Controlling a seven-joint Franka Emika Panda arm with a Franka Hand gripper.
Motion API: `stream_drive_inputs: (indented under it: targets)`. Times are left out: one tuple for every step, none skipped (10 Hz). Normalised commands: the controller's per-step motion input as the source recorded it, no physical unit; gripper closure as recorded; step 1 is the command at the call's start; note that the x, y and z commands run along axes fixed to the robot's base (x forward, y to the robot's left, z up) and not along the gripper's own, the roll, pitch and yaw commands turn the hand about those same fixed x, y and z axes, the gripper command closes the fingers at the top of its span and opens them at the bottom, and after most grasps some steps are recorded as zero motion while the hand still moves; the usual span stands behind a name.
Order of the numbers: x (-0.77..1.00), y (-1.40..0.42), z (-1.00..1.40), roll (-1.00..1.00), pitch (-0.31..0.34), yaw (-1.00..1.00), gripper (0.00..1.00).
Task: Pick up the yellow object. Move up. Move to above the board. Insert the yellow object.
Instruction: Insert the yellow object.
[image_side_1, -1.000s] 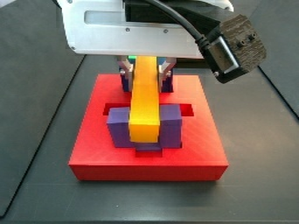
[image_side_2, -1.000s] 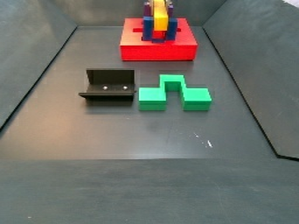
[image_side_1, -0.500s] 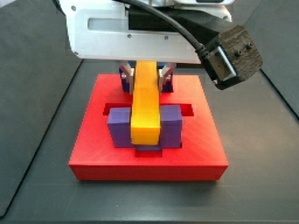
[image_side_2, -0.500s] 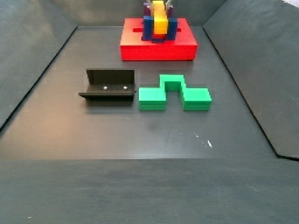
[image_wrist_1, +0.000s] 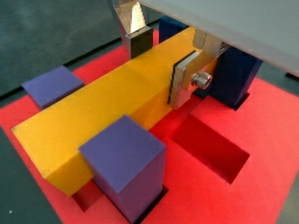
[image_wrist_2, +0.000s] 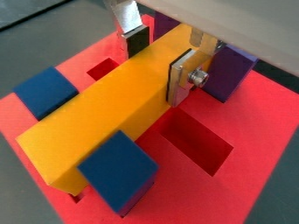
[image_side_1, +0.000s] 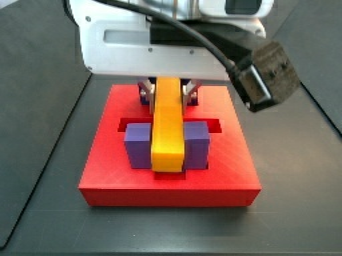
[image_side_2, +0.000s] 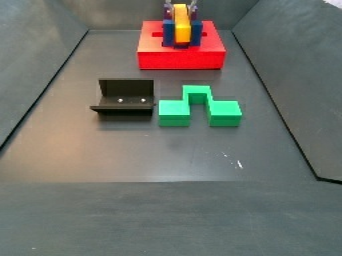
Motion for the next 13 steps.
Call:
stream_drive_inputs:
  targets:
    - [0.17, -0.07, -0.33, 0.15, 0.000, 0.07, 1.00]
    - [0.17, 0.00, -0.30, 0.20, 0.000, 0.08, 1.00]
    - [0.13, 0.00, -0.27, 0.22, 0.000, 0.07, 1.00]
    - [0.04, 0.00, -0.27, 0.23, 0.000, 0.04, 1.00]
    - [0.00, 0.07, -0.24, 0.16, 0.000, 0.00, 1.00]
    - [0.00, 0.23, -0.15, 0.05, 0.000, 0.00, 1.00]
    - [0.01, 0.26, -0.03, 0.01, 0.010, 0.00, 1.00]
    - [0.00, 0.21, 0.00, 0.00, 0.016, -0.01, 1.00]
    - [0.00, 0.02, 0.00, 0.03, 0.000, 0.00, 1.00]
    - [0.00, 0.00, -0.04, 0.00, 0.000, 0.00, 1.00]
    - [0.00, 0.00, -0.13, 0.03, 0.000, 0.00, 1.00]
    - [0.00, 0.00, 0.00, 0.01, -0.003, 0.00, 1.00]
    - [0.00, 0.00, 0.00, 0.00, 0.000, 0.00, 1.00]
